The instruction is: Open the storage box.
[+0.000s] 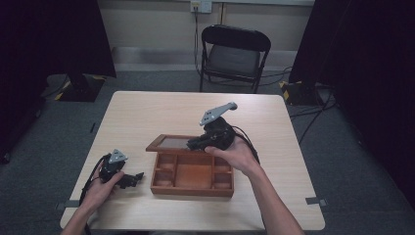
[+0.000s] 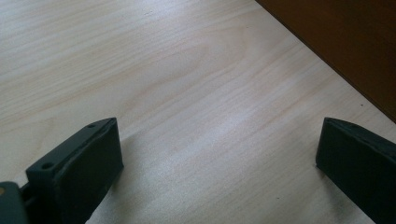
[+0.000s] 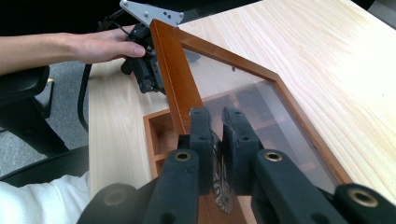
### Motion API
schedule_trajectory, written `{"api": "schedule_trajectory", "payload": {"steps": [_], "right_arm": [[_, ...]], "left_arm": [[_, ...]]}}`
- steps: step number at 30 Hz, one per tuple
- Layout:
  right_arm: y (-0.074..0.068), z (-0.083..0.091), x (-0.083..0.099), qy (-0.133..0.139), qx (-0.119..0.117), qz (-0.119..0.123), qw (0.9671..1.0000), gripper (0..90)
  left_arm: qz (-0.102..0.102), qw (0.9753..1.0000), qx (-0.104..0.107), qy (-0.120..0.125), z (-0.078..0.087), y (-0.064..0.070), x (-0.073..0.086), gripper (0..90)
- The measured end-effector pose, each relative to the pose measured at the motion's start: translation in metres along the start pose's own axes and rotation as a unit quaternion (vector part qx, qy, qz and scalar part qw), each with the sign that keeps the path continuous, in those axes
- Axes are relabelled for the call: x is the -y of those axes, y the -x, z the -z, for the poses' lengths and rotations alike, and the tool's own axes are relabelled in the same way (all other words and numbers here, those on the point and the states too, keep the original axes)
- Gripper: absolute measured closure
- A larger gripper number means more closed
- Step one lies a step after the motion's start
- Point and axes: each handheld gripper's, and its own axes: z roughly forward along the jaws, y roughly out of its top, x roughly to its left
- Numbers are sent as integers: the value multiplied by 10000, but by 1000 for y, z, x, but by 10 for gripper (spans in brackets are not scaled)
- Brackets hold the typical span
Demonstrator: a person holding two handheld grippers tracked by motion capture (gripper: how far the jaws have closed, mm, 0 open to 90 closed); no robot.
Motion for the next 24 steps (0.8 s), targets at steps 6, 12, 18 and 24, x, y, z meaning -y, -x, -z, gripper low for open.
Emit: {"api": "schedule_trajectory", "payload": {"steps": [6,12,18,24], "right_arm": [[0,0,-1,6,4,-4,10000,832],[1,0,-1,2,14,8,10000,832],[1,1,-2,-3,16,12,10000,833],[1,1,-1,3,10,-16,10000,832]], "left_arm": [[1,10000,0,1,0,0,0,0],[-2,10000,0,-2,0,0,0,0],[1,10000,1,0,0,0,0,0],[1,10000,1,0,0,0,0,0]]}}
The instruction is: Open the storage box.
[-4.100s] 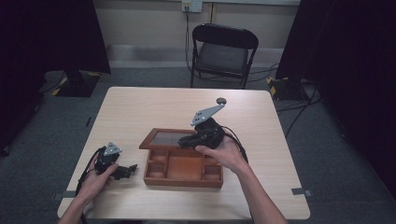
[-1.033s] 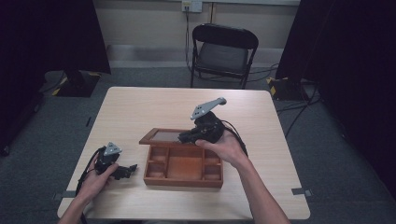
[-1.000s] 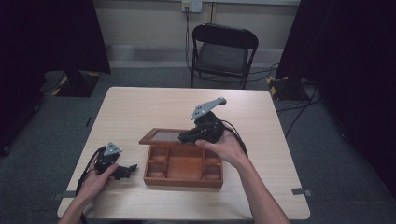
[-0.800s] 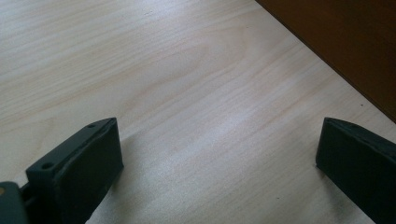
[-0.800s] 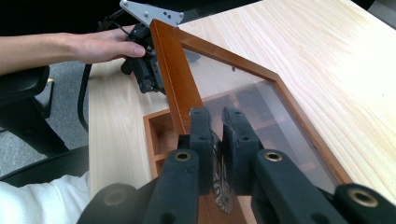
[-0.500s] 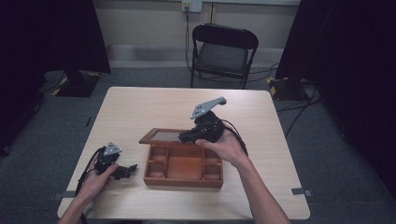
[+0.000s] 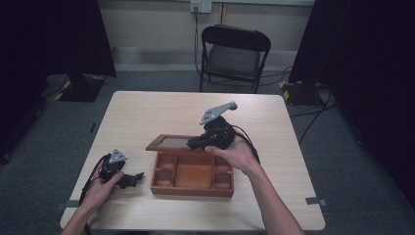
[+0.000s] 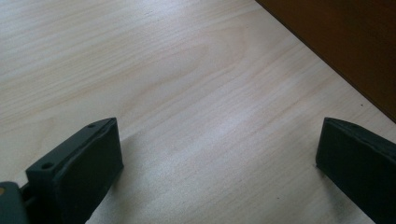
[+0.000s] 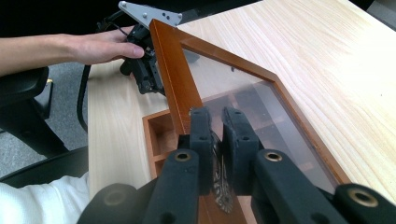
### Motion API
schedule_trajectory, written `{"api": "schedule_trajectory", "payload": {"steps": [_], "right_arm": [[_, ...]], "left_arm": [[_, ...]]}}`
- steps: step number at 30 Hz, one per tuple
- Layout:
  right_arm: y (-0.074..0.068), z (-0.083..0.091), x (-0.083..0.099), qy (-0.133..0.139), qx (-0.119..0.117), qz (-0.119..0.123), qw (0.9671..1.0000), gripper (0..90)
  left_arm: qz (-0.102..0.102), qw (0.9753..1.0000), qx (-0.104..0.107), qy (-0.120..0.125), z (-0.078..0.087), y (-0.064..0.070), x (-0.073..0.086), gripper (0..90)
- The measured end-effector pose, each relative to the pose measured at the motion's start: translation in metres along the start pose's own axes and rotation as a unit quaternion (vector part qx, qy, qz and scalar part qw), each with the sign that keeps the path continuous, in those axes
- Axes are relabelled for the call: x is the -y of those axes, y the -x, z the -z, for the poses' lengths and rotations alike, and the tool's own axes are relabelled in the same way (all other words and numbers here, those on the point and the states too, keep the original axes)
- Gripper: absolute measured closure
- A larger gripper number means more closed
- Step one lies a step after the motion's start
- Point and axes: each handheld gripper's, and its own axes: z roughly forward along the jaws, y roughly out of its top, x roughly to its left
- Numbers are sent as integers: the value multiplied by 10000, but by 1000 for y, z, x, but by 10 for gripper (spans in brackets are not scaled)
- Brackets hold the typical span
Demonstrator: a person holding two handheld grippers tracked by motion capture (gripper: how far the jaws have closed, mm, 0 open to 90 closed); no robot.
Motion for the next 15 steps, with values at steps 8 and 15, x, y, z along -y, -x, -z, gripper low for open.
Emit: {"api": "schedule_trajectory", "payload": {"steps": [8,15], "right_arm": [[0,0,0,-16,-2,19,10000,832],[0,0,0,-29,-2,21,10000,832]], "left_arm": [[-11,10000,0,-7,0,0,0,0],[-12,10000,0,-6,0,0,0,0]]}}
